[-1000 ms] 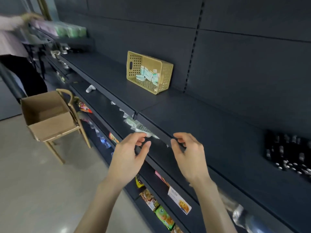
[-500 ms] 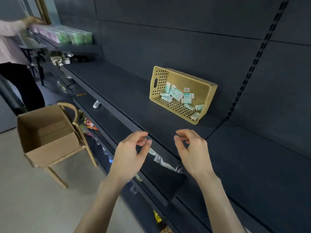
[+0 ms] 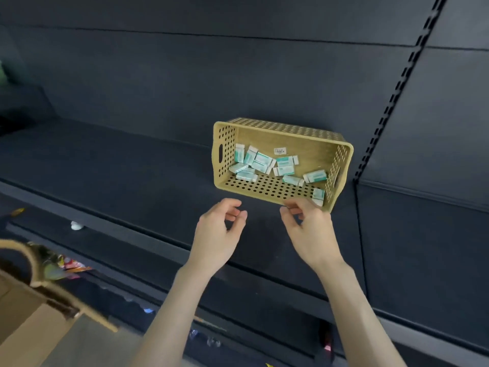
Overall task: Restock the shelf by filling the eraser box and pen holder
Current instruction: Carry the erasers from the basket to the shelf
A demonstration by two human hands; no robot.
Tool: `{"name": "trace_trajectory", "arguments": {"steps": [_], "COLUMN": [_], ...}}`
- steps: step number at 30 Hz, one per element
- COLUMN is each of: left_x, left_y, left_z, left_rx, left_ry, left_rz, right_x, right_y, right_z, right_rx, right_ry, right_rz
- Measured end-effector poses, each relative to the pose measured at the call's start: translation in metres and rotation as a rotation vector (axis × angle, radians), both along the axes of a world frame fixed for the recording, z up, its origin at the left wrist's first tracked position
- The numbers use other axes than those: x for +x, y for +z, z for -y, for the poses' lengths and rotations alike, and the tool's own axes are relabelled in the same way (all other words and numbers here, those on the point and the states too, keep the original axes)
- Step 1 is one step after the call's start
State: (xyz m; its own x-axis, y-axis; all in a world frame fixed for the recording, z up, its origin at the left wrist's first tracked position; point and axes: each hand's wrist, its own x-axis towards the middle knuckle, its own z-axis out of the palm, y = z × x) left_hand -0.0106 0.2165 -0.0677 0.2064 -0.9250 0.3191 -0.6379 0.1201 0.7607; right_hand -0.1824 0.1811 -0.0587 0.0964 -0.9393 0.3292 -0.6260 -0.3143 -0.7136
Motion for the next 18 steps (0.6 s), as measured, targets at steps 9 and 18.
{"name": "trace_trajectory", "arguments": {"steps": [9,18], "left_x": [0.016,0.025], "left_y": [-0.018,-0.029], "left_z": [0.113,0.177], "left_rx": [0.067,0.196], "left_ry": [-0.047,-0.155], "left_rz": [0.147,0.483], "right_x": [0.018,0.029], "right_y": [-0.01,-0.028], "right_z": [0.078,0.134], "right_rx": [0.019,0.199], "right_ry": [-0.115,-0.252], "right_rz": [-0.078,-0.31]}}
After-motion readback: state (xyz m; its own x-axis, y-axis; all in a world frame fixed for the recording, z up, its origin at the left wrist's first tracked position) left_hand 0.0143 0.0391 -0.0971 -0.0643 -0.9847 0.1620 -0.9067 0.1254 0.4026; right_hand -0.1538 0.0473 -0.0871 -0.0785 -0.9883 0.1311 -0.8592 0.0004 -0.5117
